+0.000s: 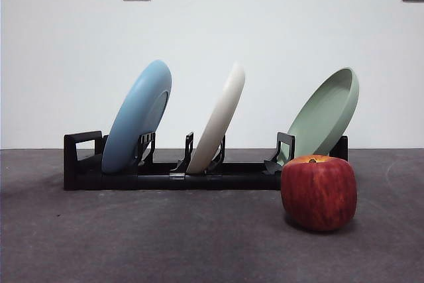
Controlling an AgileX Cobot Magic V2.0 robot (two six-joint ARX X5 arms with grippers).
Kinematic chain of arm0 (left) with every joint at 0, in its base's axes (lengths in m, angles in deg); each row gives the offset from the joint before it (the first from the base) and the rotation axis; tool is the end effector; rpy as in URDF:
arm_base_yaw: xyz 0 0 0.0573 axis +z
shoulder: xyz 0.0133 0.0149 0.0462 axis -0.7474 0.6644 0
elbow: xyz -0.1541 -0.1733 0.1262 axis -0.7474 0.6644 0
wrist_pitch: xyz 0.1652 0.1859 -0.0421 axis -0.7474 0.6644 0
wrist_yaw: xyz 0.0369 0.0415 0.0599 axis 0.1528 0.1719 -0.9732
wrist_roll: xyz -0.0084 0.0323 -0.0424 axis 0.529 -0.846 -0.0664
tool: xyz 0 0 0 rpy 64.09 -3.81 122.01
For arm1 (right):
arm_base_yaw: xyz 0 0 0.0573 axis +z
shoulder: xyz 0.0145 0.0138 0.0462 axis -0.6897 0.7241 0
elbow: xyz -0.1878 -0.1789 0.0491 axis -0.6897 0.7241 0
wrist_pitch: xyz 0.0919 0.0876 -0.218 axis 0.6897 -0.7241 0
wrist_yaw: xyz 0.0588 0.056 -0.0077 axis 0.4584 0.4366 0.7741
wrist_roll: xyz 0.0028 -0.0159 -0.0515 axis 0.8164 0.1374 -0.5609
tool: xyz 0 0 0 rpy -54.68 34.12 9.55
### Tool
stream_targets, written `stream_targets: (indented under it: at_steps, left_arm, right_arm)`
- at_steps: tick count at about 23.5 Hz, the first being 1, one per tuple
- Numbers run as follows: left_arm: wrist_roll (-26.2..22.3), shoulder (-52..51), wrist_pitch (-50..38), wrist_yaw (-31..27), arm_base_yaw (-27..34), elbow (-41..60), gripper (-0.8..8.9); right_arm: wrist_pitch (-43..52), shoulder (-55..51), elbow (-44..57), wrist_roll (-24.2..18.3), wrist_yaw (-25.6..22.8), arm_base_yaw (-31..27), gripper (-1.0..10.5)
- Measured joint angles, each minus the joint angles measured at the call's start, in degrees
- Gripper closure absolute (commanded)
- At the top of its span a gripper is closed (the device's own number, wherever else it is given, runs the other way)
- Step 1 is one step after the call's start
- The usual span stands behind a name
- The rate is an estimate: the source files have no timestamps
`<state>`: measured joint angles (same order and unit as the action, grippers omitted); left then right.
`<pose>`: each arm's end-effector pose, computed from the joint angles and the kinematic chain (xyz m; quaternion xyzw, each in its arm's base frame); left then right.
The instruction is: Take the blue plate from the plate rack,put the plate on the table,take the apple from the table,put the apple in the plate
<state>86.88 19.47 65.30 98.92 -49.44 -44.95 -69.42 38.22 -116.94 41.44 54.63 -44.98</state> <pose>0.1698 -0.0157 0.3268 -0.1316 0.2429 -0.2048 0.9390 0.1665 0.0092 0.3376 0.1251 0.2643 0.1974 0.9357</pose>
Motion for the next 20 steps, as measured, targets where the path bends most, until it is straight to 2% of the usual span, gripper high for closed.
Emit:
stream_targets:
  at_steps: [2,3,7,10,15,20]
  left_arm:
    - [-0.04,1.11,0.15,0.13,0.0,-0.48,5.12]
    - [-0.11,1.6,0.17,0.2,0.0,-0.55,4.69]
    - [0.09,3.78,-0.15,0.48,-0.55,-0.55,4.66]
    - [1.64,8.79,-4.22,4.96,-2.8,-2.29,4.64]
    - [2.08,22.75,-3.93,4.57,-8.48,-15.08,4.64]
    - [-1.14,37.94,0.31,-0.59,-13.62,-30.6,4.66]
  right_arm:
    - [-0.15,0.68,-0.09,-0.48,0.0,0.0,6.8]
    - [-0.39,0.9,-0.09,-0.61,0.0,0.0,6.4]
    - [-0.59,1.09,-0.09,-0.79,0.0,0.0,6.0]
    - [-0.59,1.09,-0.09,-0.79,0.02,0.0,6.0]
    - [-0.63,1.09,-0.09,-0.79,0.02,0.0,6.0]
    - [-0.83,1.09,-0.09,-0.79,0.02,0.0,6.0]
